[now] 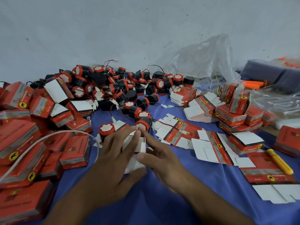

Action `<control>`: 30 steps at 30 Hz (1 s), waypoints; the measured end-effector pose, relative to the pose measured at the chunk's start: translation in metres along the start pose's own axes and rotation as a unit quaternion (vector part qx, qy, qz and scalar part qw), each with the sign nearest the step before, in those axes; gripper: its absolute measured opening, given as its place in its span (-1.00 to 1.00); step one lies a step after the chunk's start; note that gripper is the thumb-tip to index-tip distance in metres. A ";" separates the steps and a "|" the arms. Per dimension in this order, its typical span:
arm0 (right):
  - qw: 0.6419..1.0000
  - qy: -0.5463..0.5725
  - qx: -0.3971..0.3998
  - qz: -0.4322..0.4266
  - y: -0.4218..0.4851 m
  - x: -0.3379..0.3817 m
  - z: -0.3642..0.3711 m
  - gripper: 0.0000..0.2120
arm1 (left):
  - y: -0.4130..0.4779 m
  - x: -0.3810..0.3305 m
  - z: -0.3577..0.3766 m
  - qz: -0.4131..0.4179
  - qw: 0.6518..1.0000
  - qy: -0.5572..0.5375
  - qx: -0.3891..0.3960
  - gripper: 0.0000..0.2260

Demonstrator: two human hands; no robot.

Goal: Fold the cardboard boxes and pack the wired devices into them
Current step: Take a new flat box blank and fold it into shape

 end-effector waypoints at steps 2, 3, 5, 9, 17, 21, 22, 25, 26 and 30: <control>0.999 -0.024 0.012 0.019 0.000 -0.005 0.001 -0.42 | 0.001 0.004 0.000 -0.020 1.000 0.013 -0.006 -0.30; 0.999 -0.032 0.015 0.026 -0.001 -0.007 0.001 -0.42 | 0.001 0.004 -0.001 -0.026 0.999 0.012 -0.015 -0.30; 0.998 -0.056 0.012 0.028 -0.001 -0.008 0.001 -0.42 | 0.003 0.005 -0.003 -0.037 0.999 0.002 -0.039 -0.32; 0.994 -0.107 -0.025 0.002 -0.001 -0.008 0.002 -0.41 | 0.001 0.002 -0.004 -0.044 0.996 0.001 -0.082 -0.39; 0.992 -0.110 -0.058 -0.001 0.002 -0.017 0.003 -0.40 | -0.002 0.002 -0.006 -0.062 0.990 -0.012 -0.123 -0.37; 0.992 -0.106 -0.066 0.020 0.003 -0.024 0.000 -0.44 | -0.001 0.000 -0.008 -0.053 0.989 0.010 -0.138 -0.40; 0.991 -0.111 -0.064 0.023 0.003 -0.024 0.000 -0.44 | 0.000 -0.001 -0.008 -0.053 0.989 0.013 -0.139 -0.41; 0.984 -0.162 -0.067 0.016 0.001 -0.023 0.003 -0.38 | -0.001 -0.003 -0.005 -0.045 0.989 0.015 -0.137 -0.44; 0.981 -0.184 -0.067 0.008 0.000 -0.022 0.005 -0.37 | -0.001 -0.003 -0.004 -0.042 0.990 0.016 -0.134 -0.44; 0.964 -0.255 -0.061 -0.042 -0.001 -0.014 0.010 -0.36 | 0.000 -0.005 -0.002 -0.031 0.991 0.030 -0.126 -0.46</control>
Point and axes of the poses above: each hand's wrist, its own y-axis towards the middle knuckle, its own z-axis out of the palm, x = y × z, the point moved 7 cm from there along y, towards the middle knuckle, and after that the axes turned 14 degrees about y, right-handed, at the moved point
